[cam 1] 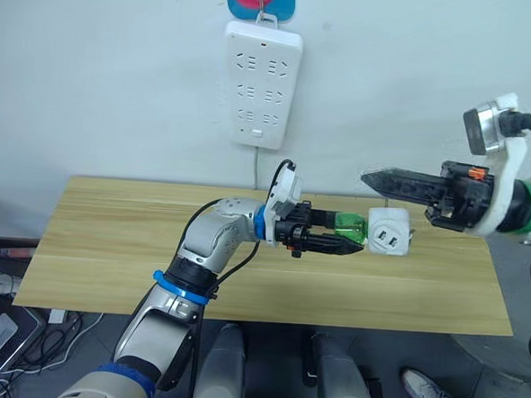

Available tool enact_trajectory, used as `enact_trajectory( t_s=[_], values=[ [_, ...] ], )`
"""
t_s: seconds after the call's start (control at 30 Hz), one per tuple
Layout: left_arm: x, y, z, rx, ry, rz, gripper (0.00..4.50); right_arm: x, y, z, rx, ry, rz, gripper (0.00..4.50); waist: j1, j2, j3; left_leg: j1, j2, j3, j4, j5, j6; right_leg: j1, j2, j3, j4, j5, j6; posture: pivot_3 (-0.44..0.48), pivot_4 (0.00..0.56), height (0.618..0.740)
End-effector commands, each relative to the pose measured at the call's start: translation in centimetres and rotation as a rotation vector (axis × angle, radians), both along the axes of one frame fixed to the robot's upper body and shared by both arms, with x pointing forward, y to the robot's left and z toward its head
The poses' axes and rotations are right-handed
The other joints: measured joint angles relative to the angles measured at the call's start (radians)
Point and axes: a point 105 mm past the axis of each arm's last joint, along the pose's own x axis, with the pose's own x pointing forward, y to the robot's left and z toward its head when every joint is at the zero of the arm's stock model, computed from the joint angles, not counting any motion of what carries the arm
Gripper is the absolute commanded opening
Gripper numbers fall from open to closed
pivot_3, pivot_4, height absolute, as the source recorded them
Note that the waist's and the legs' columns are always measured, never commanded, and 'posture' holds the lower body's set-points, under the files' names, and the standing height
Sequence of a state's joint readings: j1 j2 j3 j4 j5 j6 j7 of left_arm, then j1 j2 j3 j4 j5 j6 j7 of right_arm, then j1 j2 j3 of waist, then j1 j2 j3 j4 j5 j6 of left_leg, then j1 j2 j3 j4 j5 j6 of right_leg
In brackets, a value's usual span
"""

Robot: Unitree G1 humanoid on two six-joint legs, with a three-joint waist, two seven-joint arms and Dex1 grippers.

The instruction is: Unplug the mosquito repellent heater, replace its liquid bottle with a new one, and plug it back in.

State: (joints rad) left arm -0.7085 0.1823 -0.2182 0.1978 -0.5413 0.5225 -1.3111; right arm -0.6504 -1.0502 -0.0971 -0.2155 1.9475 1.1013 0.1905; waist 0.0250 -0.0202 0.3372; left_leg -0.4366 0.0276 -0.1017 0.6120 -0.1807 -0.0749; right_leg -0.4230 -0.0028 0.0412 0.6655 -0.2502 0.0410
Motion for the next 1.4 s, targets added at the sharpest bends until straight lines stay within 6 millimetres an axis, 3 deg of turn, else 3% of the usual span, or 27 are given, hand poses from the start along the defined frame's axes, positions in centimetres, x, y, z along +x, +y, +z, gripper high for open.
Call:
enact_trajectory(
  t_s=[0.03, 0.13, 0.23, 0.4, 0.63, 0.9, 1.07, 1.27, 1.4],
  values=[
    [-0.4, 0.2, 0.8, -0.026, -0.021, -0.024, 2.25, -1.1, -0.9, 1.6, -0.007, -0.029, 0.05, 0.04, 0.001, 0.0, 0.0, 0.0, 0.0, 0.0, 0.0, 0.0, 0.0, 0.0, 0.0, 0.0, 0.0, 0.0, 0.0, 0.152, 0.309, 0.74],
    [-0.5, 0.4, 0.7, -0.023, -0.017, -0.026, 2.25, -2.1, -2.3, 1.2, -0.057, 0.022, 0.068, 0.04, 0.002, 0.0, 0.0, 0.0, 0.0, 0.0, 0.0, 0.0, 0.0, 0.0, 0.0, 0.0, 0.0, 0.0, 0.0, 0.154, 0.307, 0.74],
    [-0.6, 0.4, 0.8, -0.026, -0.014, -0.027, 2.25, -3.9, -4.1, -0.7, -0.128, 0.142, 0.081, 0.04, 0.006, 0.0, 0.0, 0.0, 0.0, -0.001, -0.001, 0.0, 0.0, 0.0, 0.0, -0.001, -0.001, 0.0, 0.0, 0.151, 0.31, 0.74],
    [-0.5, 0.3, 1.0, -0.036, -0.011, -0.026, 2.25, -7.2, -3.7, -3.9, -0.21, 0.243, 0.164, 0.04, 0.0, 0.0, 0.0, 0.0, 0.0, 0.0, 0.0, 0.0, 0.001, 0.0, 0.0, 0.0, 0.0, 0.0, 0.0, 0.151, 0.31, 0.74],
    [-0.5, 0.1, 1.3, -0.04, -0.01, -0.031, 2.25, -7.1, -1.9, -5.2, -0.152, 0.188, 0.146, 0.04, -0.001, 0.0, 0.0, 0.002, 0.001, 0.001, 0.003, 0.0, 0.0, 0.0, 0.001, 0.001, 0.006, -0.003, 0.005, 0.151, 0.312, 0.74],
    [-0.5, 0.3, 1.3, -0.035, -0.014, -0.032, 2.25, -7.6, -2.7, -5.4, -0.166, 0.229, 0.137, 0.04, 0.0, 0.0, 0.0, 0.002, 0.0, 0.001, 0.003, 0.0, 0.0, 0.0, 0.0, 0.001, 0.007, -0.003, 0.005, 0.151, 0.312, 0.74],
    [-0.6, 0.4, 1.6, -0.036, -0.017, -0.055, 2.25, -5.5, -6.2, -8.2, -0.258, 0.254, -0.072, 0.04, 0.001, 0.0, 0.0, 0.002, 0.0, 0.0, 0.003, 0.0, 0.0, 0.0, 0.0, 0.0, 0.007, -0.003, 0.005, 0.149, 0.306, 0.74],
    [-0.9, 0.8, 1.9, -0.022, -0.011, -0.089, 2.25, -1.3, -9.0, -8.5, -0.219, 0.187, -0.253, 0.04, -0.004, 0.0, 0.0, 0.003, 0.0, 0.001, 0.005, 0.0, 0.0, 0.0, 0.0, 0.002, 0.008, -0.003, 0.005, 0.148, 0.309, 0.74],
    [-1.1, 0.9, 2.0, -0.014, -0.004, -0.105, 2.25, 1.5, -9.0, -8.5, -0.161, 0.155, -0.298, 0.04, -0.004, 0.0, 0.0, 0.003, 0.001, 0.001, 0.005, 0.0, 0.0, -0.001, 0.002, 0.002, 0.009, -0.003, 0.005, 0.156, 0.308, 0.74]
  ],
)
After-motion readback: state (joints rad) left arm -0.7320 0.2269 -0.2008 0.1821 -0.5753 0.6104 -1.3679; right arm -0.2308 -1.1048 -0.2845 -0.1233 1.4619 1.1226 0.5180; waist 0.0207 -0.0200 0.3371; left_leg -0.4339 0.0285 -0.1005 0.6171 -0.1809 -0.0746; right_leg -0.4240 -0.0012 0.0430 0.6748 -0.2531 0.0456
